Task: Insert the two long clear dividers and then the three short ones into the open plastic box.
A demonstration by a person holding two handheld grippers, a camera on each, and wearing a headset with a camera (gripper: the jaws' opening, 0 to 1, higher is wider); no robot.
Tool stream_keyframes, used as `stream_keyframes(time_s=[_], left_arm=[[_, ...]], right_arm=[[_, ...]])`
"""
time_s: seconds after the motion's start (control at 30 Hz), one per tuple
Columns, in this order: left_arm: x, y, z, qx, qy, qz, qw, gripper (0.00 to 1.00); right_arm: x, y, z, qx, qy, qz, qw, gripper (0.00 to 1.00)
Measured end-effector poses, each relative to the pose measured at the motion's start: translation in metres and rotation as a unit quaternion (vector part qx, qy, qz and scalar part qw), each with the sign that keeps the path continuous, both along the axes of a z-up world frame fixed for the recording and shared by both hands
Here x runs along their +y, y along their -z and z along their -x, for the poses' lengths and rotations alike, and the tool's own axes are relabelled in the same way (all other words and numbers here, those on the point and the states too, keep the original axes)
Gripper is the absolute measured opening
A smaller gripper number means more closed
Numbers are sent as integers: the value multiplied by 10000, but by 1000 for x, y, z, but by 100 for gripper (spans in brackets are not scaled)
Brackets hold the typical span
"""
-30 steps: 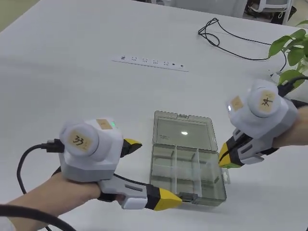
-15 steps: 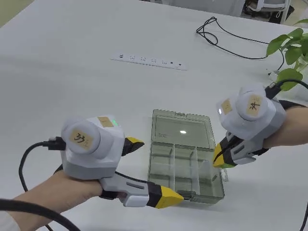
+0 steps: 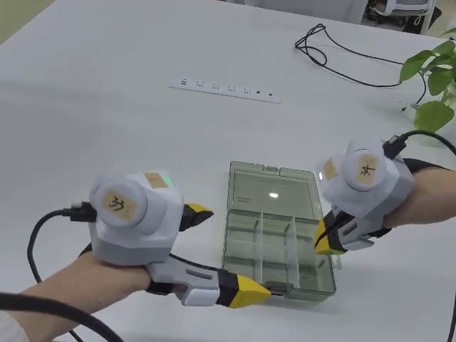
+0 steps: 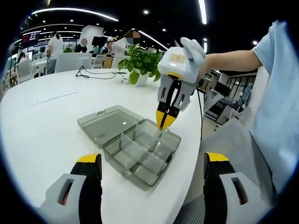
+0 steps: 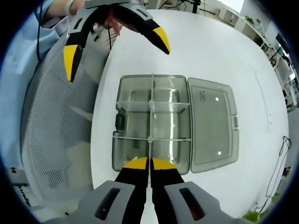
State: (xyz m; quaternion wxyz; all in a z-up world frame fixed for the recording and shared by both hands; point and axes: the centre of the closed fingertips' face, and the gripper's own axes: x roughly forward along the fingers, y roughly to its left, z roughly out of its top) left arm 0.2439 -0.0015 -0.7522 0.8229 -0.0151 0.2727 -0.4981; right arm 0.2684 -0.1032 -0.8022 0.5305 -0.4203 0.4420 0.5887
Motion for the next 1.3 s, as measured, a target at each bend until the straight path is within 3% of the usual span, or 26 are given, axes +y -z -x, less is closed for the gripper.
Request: stream_keyframes(time_s=[0.3, 0.8, 0.87, 1.0, 1.1, 1.2, 1.3], left_arm=[[1, 1, 0, 3, 12, -14, 10000, 92], [-2, -3, 4, -37, 69, -17, 10000, 92], [-1, -3, 4, -41, 77, -28, 10000, 92], [4, -3, 4, -58, 6, -27, 10000, 92], [7, -2, 5, -50, -49, -31, 10000, 92], [9, -1, 6, -57, -81, -31, 9999, 93], [12, -1, 8, -78, -120, -44, 9999, 94]], right_arm=[[0, 12, 1, -82, 39, 76, 9999, 2], [0, 12, 1, -107, 133, -8, 9999, 3], [-3, 11, 4, -124, 75, -43, 9999, 10], [6, -2, 10, -115, 400, -712, 9966, 23], [4, -8, 12, -134, 674, -954, 9931, 34], [4, -13, 14, -228, 1001, -1349, 9855, 50], [1, -18, 16, -410, 1419, -1774, 9730, 69]])
